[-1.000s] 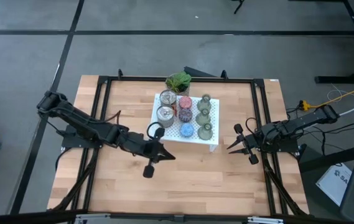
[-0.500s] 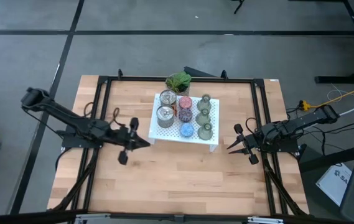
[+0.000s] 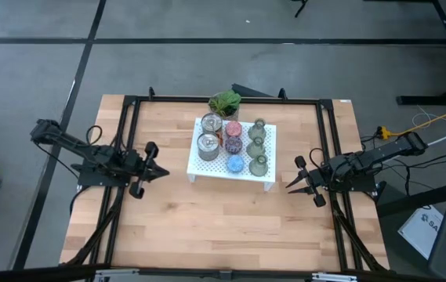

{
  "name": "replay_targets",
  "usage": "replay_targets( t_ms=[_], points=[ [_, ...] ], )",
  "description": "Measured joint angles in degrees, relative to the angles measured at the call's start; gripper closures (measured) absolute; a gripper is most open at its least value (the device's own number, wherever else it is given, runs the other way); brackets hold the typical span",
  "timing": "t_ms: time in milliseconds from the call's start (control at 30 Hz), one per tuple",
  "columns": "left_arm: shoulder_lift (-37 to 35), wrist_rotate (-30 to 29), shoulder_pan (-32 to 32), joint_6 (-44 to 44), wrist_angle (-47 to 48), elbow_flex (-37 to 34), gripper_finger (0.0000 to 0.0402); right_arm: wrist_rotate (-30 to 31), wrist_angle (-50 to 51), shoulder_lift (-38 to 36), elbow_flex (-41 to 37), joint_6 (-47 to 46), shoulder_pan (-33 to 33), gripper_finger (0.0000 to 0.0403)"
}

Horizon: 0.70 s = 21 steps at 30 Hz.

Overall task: Stock candles and vases on shelf
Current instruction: Return to Home Position

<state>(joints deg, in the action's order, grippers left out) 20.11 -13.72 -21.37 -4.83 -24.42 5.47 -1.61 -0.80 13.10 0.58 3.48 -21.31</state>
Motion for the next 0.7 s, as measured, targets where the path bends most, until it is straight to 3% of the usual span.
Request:
replay_targets(
  t_ms=[367, 700],
  points=[
    [-19.7, -1.6, 0.0, 6.1, 10.6, -5.0, 0.0398, 0.0, 0.0, 0.0, 0.0, 0.0, 0.0, 0.0309],
    [-20.1, -0.7, 0.2, 10.8, 16.0, -5.0, 0.0398, 0.0, 0.0, 0.0, 0.0, 0.0, 0.0, 0.0309]
  ],
)
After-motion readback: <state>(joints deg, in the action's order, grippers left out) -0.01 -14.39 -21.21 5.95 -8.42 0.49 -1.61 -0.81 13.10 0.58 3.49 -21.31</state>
